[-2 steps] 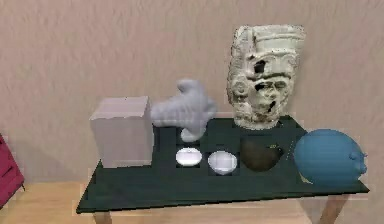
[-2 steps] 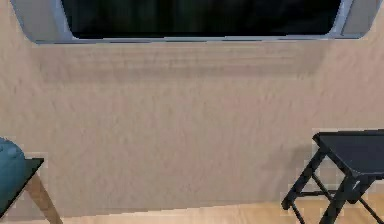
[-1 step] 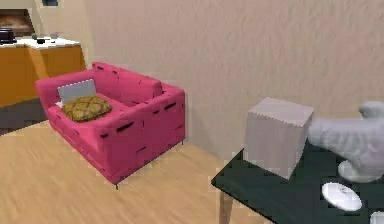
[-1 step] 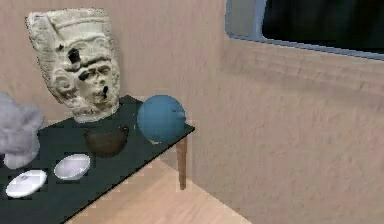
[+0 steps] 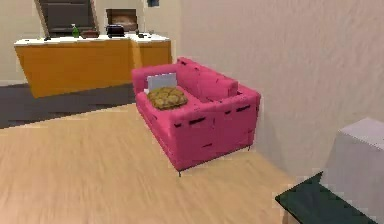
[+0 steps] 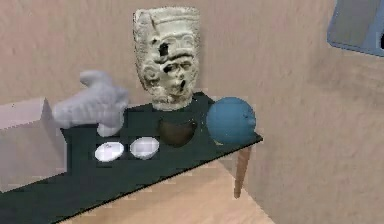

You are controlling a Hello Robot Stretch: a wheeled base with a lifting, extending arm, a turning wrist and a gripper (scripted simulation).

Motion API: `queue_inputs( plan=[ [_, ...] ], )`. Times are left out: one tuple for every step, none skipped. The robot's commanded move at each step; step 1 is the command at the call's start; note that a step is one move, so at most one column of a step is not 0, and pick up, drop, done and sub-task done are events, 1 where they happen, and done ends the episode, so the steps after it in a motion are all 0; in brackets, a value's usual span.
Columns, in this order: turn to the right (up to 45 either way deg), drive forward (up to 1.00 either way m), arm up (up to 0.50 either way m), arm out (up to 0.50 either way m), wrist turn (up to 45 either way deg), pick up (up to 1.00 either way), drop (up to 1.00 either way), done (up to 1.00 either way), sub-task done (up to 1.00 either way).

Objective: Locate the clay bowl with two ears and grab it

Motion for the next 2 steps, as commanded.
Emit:
queue_inputs(
  plan=[
    [45.0,0.0,0.0,0.0,0.0,0.0,0.0,0.0,0.0],
    [15.0,0.0,0.0,0.0,0.0,0.0,0.0,0.0,0.0]
  ],
)
